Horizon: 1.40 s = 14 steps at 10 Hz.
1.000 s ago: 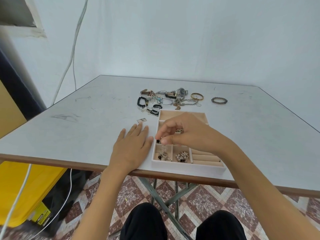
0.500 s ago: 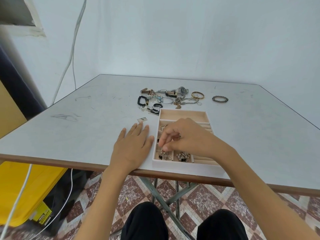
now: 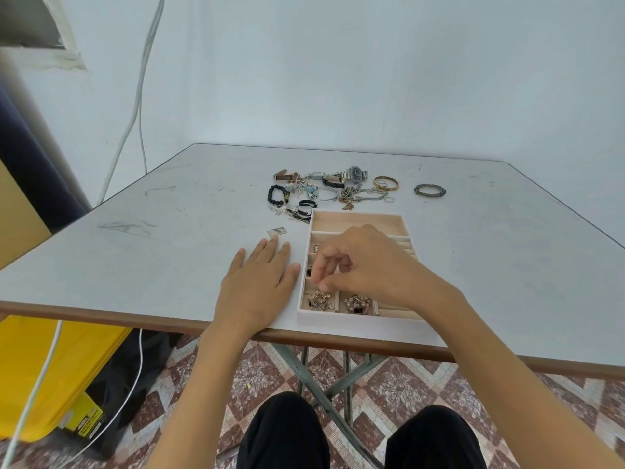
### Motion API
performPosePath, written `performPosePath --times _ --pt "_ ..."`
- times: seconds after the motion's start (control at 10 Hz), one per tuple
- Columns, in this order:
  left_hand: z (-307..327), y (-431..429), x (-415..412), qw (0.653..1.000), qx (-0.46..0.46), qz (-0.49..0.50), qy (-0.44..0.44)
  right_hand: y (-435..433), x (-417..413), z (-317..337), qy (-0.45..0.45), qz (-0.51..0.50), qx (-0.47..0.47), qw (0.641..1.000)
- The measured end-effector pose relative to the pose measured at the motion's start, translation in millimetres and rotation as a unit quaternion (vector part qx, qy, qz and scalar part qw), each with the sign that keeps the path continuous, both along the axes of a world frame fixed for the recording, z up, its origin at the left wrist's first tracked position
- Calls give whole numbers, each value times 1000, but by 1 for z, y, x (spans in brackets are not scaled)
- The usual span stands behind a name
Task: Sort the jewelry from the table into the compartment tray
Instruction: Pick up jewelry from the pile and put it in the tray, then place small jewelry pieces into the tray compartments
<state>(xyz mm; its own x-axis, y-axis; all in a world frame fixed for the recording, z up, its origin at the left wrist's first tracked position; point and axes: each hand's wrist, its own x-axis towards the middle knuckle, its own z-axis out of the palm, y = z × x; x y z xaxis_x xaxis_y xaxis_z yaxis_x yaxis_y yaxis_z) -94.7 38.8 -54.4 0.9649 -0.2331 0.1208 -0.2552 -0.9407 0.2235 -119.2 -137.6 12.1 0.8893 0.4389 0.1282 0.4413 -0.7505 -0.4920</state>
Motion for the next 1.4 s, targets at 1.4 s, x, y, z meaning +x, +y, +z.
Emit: performPosePath --times 1.4 --pt "-2 1 0 1000 -3 1 -9 -30 9 9 18 16 136 990"
